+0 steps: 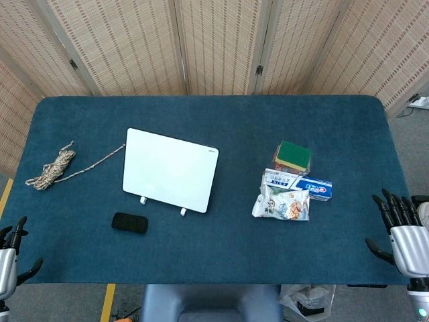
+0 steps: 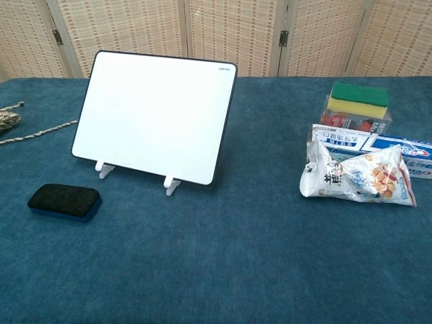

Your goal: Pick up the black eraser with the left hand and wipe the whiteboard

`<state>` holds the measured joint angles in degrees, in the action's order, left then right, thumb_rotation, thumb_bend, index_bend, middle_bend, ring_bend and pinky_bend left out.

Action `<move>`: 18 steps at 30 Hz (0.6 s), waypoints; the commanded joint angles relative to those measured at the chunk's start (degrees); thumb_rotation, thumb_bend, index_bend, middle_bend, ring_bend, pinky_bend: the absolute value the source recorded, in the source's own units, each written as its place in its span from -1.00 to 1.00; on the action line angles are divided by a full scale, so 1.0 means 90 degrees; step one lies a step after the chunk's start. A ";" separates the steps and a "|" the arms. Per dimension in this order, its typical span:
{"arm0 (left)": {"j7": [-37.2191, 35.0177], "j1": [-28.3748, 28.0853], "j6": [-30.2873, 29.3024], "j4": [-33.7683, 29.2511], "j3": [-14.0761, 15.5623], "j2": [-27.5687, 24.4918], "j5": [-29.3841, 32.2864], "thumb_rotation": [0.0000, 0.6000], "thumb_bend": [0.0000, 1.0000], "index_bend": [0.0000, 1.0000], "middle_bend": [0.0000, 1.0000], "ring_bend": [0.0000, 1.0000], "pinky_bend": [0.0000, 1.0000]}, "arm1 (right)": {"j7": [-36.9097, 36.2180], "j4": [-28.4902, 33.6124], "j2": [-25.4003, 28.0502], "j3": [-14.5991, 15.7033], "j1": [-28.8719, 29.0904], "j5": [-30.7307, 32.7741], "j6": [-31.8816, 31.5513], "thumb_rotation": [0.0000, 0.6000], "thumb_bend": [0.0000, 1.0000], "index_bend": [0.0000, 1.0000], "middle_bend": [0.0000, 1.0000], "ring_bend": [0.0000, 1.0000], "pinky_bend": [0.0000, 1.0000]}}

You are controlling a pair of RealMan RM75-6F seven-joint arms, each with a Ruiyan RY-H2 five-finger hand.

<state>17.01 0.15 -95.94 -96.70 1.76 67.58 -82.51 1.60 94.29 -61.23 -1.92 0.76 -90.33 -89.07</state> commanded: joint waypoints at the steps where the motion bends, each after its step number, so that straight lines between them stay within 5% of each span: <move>1: -0.0042 -0.0004 0.0045 0.0025 -0.0036 0.0001 -0.0014 1.00 -0.52 -1.00 -0.32 -0.63 -0.32 | -0.0076 -0.0014 0.0013 -0.0007 -0.0036 0.0001 -0.0060 1.00 -0.46 -1.00 -1.00 -0.99 -0.98; 5: -0.0174 -0.0051 0.0214 0.0059 -0.0051 -0.0052 -0.0096 1.00 -0.52 -1.00 -0.34 -0.63 -0.30 | -0.0136 -0.0040 0.0020 -0.0007 -0.0071 -0.0015 -0.0131 1.00 -0.46 -1.00 -1.00 -0.99 -0.98; 8: -0.0151 -0.0076 0.0250 0.0160 -0.0086 -0.0013 -0.0157 1.00 -0.52 -1.00 -0.23 -0.57 -0.07 | -0.0152 -0.0054 0.0023 -0.0006 -0.0055 -0.0032 -0.0111 1.00 -0.47 -1.00 -1.00 -0.98 -0.98; 10: -0.0140 -0.0107 0.0199 0.0305 -0.0177 0.0133 -0.0233 1.00 -0.52 -1.00 0.12 -0.33 0.28 | -0.0144 -0.0064 0.0019 -0.0015 -0.0023 -0.0021 -0.0059 1.00 -0.47 -1.00 -1.00 -0.98 -0.98; 13: -0.0279 -0.0212 0.0296 0.0499 -0.0229 0.0302 -0.0376 1.00 -0.52 -1.00 0.83 0.39 0.83 | -0.0075 -0.0058 0.0001 -0.0023 0.0022 -0.0035 -0.0004 1.00 -0.47 -1.00 -1.00 -0.98 -0.98; 15: -0.0299 -0.0311 0.0304 0.0724 -0.0252 0.0489 -0.0594 1.00 -0.52 -0.90 1.00 0.77 0.99 | -0.0060 -0.0076 -0.0023 -0.0043 0.0055 -0.0047 0.0013 1.00 -0.46 -1.00 -1.00 -0.99 -0.98; 18: -0.0484 -0.0461 0.0571 0.0978 -0.0099 0.0741 -0.0888 1.00 -0.52 -0.65 1.00 0.97 1.00 | -0.0117 -0.0110 -0.0033 -0.0051 0.0077 -0.0086 0.0003 1.00 -0.46 -1.00 -1.00 -1.00 -0.98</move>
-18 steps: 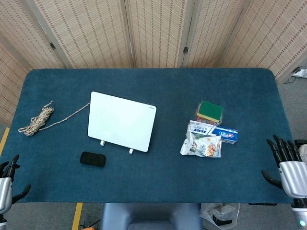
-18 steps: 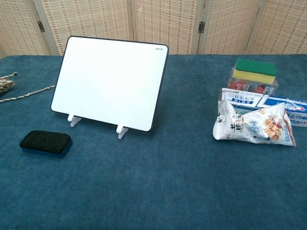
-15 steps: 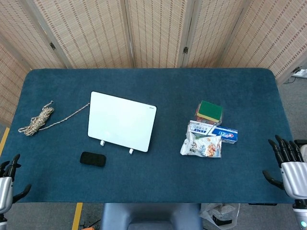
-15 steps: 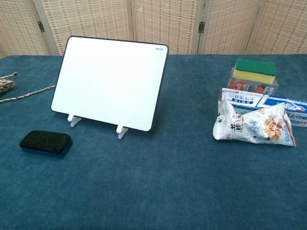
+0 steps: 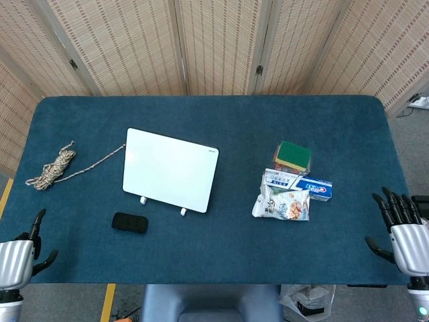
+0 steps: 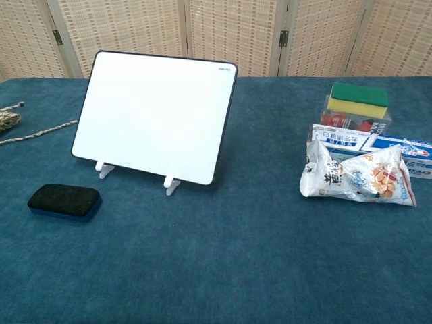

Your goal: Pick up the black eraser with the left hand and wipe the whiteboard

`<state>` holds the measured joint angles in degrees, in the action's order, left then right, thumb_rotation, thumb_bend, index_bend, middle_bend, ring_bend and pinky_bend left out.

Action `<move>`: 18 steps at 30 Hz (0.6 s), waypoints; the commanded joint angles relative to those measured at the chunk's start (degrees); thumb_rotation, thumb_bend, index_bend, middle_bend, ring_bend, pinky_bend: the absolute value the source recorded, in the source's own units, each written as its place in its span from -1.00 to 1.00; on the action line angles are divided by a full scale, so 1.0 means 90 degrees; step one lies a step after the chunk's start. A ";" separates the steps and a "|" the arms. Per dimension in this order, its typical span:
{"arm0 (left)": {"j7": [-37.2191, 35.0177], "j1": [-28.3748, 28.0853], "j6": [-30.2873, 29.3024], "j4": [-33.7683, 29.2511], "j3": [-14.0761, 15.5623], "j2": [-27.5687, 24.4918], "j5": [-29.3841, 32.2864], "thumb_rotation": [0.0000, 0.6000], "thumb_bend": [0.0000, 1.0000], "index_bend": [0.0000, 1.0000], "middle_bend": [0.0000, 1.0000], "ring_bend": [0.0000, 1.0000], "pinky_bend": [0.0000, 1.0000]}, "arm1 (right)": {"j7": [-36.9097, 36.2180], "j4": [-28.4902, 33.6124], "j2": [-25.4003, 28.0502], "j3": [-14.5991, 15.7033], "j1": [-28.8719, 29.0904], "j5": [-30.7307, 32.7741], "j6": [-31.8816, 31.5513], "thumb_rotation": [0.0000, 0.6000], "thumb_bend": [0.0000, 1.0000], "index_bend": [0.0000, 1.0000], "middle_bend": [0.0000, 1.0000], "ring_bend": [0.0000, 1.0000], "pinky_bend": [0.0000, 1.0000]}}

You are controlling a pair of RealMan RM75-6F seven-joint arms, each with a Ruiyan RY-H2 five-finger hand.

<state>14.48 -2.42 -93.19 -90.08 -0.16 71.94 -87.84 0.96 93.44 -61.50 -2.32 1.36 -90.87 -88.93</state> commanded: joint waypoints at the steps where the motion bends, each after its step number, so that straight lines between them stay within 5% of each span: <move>1: -0.0321 -0.0218 0.0391 0.0226 0.0157 0.0279 -0.0316 1.00 -0.52 -0.60 1.00 0.98 1.00 | -0.0069 -0.0030 -0.0003 -0.0009 0.0010 -0.0044 -0.0034 1.00 -0.46 -1.00 -1.00 -1.00 -0.98; 8: -0.0787 -0.0785 0.1601 -0.0568 0.0087 0.0119 -0.0002 1.00 -0.52 -0.21 1.00 1.00 1.00 | -0.0220 -0.0116 0.0023 0.0033 -0.0004 -0.0201 -0.0144 1.00 -0.46 -1.00 -1.00 -1.00 -0.98; 18: -0.0114 -0.1496 0.2821 -0.1256 -0.0389 -0.0002 0.1159 1.00 -0.52 -0.26 1.00 1.00 1.00 | -0.0424 -0.0177 0.0079 0.0024 -0.0011 -0.0204 -0.0199 1.00 -0.47 -1.00 -1.00 -1.00 -0.98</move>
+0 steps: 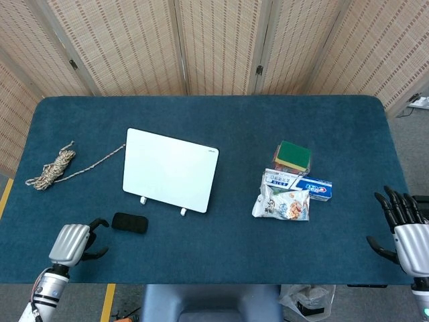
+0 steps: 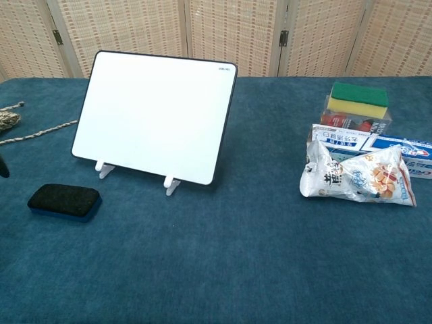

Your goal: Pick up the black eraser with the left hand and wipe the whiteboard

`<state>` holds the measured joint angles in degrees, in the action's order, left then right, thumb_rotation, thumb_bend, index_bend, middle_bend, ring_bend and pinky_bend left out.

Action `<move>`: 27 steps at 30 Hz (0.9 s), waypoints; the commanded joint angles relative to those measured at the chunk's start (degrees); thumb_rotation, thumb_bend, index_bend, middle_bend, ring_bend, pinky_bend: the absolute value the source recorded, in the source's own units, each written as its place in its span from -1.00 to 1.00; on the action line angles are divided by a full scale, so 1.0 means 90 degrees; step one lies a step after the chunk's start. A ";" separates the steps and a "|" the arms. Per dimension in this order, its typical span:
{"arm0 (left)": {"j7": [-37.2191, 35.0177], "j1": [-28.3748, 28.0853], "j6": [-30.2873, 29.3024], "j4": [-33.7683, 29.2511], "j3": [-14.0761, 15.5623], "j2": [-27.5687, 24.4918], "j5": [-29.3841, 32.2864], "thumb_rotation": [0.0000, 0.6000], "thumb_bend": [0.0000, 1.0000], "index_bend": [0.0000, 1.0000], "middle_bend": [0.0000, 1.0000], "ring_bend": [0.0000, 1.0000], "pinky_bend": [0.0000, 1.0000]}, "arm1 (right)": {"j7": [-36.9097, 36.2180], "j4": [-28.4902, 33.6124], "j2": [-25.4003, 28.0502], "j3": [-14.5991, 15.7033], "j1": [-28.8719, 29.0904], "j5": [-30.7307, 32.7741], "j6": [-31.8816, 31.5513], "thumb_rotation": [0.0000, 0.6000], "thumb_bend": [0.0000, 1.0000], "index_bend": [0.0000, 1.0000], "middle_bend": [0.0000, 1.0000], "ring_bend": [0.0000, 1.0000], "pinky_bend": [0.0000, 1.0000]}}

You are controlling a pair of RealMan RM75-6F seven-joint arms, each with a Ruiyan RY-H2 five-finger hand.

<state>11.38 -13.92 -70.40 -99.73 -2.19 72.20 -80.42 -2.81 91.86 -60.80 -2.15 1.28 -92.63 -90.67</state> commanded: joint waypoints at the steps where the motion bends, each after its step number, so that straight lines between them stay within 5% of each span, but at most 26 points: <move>1: 0.0277 -0.0270 0.0366 -0.0206 -0.0204 -0.0014 0.0465 1.00 -0.52 -0.29 1.00 1.00 1.00 | -0.0001 -0.0003 0.0000 0.0009 -0.0004 -0.0011 -0.0008 1.00 -0.47 -1.00 -1.00 -1.00 -0.98; 27: 0.0171 -0.1244 0.1516 0.0639 -0.0486 0.0750 0.1661 1.00 -0.52 -0.38 1.00 1.00 1.00 | -0.0108 -0.0004 0.0048 0.0023 -0.0021 0.0012 -0.0038 1.00 -0.47 -1.00 -1.00 -1.00 -0.98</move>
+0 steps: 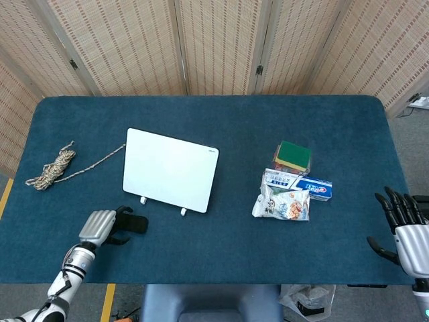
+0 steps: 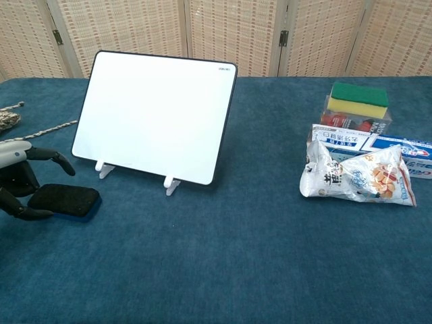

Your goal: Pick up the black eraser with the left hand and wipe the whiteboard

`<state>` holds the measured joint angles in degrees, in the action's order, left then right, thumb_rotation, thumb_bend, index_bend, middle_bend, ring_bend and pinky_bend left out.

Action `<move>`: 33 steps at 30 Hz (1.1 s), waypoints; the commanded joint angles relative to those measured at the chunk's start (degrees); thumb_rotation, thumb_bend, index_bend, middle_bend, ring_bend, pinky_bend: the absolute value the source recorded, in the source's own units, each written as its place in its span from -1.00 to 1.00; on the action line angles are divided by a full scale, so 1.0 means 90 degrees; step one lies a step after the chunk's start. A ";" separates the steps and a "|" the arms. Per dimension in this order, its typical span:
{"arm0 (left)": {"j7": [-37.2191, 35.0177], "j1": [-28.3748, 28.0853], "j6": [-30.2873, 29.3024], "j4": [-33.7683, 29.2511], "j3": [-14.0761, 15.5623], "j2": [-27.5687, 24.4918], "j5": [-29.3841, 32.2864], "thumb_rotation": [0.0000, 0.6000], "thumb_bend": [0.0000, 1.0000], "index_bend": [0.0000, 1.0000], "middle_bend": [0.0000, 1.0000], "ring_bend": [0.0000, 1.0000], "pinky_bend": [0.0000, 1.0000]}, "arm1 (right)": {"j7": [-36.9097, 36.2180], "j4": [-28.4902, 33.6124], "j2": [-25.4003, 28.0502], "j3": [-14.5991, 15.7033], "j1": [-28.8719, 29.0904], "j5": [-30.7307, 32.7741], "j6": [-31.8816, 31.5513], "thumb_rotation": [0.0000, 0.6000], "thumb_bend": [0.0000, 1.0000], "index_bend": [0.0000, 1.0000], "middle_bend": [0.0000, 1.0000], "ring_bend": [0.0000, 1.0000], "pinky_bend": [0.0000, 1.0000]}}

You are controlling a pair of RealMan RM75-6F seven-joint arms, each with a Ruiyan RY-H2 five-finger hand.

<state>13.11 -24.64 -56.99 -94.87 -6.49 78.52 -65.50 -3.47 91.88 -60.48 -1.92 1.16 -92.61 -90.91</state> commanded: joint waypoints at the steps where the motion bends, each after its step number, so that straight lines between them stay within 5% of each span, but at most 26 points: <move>1: -0.0022 -0.0080 0.0039 0.0173 -0.0006 0.0077 0.0005 1.00 -0.52 -0.38 1.00 1.00 1.00 | -0.0064 -0.0013 0.0022 -0.0004 -0.0014 0.0015 -0.0021 1.00 -0.47 -1.00 -1.00 -1.00 -0.98; 16: -0.0467 -0.0210 0.0148 0.0918 0.0107 0.0427 -0.0152 1.00 -0.52 -0.26 1.00 1.00 1.00 | -0.0253 -0.0051 0.0062 -0.0012 -0.0083 0.0046 -0.0127 1.00 -0.47 -1.00 -1.00 -1.00 -0.98; 26: -0.0939 -0.0202 0.0130 0.1309 0.0129 0.0613 -0.0314 1.00 -0.52 0.02 1.00 1.00 1.00 | -0.0307 -0.0049 0.0077 -0.0007 -0.0107 0.0038 -0.0156 1.00 -0.47 -1.00 -1.00 -1.00 -0.98; 33: -0.1016 0.0010 -0.0545 0.1073 0.0162 0.0424 -0.0773 1.00 -0.51 0.20 1.00 1.00 1.00 | -0.0266 -0.0042 0.0064 -0.0014 -0.0104 0.0052 -0.0139 1.00 -0.46 -1.00 -1.00 -1.00 -0.98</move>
<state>3.68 -25.39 -59.93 -84.02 -5.24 83.28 -71.08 -5.87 91.51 -59.90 -2.05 0.22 -92.14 -92.16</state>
